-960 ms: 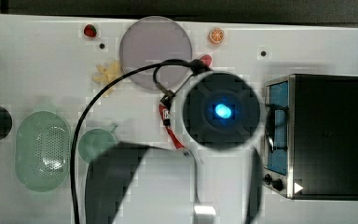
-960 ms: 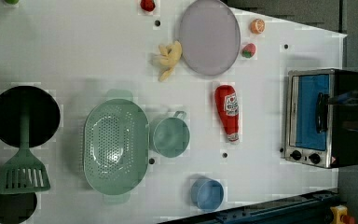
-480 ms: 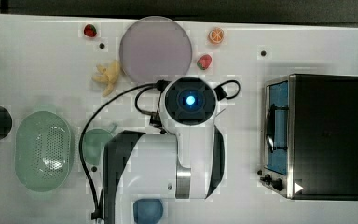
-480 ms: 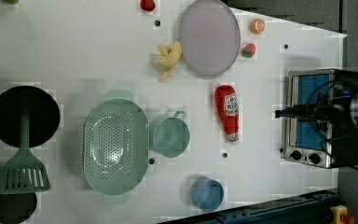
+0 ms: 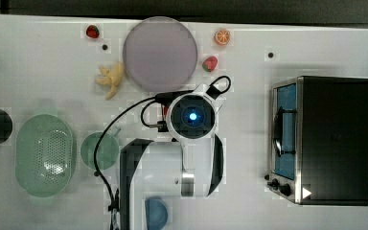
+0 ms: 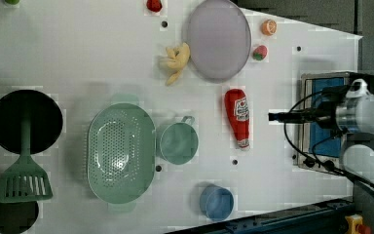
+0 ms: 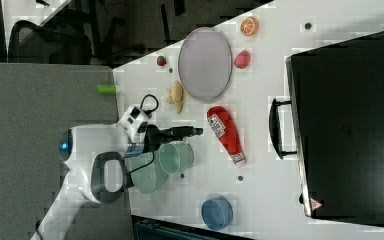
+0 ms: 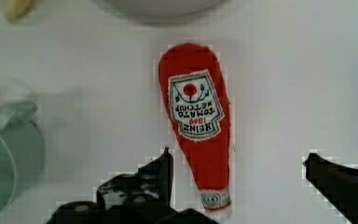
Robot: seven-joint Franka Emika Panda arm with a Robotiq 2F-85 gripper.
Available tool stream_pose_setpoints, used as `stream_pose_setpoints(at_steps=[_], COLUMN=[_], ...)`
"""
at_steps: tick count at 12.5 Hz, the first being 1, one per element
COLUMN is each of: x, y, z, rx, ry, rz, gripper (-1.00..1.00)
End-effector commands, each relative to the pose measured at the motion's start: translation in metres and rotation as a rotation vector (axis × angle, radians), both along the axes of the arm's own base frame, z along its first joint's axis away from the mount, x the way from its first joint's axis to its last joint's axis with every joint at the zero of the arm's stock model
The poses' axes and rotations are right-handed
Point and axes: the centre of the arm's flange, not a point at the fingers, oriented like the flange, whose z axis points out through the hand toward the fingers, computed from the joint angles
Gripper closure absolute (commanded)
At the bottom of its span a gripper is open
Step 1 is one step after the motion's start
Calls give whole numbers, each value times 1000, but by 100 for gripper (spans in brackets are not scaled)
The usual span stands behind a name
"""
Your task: Pick Ketchup from the table and place it in strainer.
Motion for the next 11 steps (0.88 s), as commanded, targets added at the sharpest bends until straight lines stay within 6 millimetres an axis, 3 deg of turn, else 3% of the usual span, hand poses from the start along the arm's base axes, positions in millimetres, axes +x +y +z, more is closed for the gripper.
stream_pose_setpoints(at_steps=[1,6,11], x=[1,1,-4], y=[0,2,5], z=[-45,-107,-152], rx=[-24,-5,15], ry=[27,55,20], rz=[124,132,132], gripper=[-100,-100,-100])
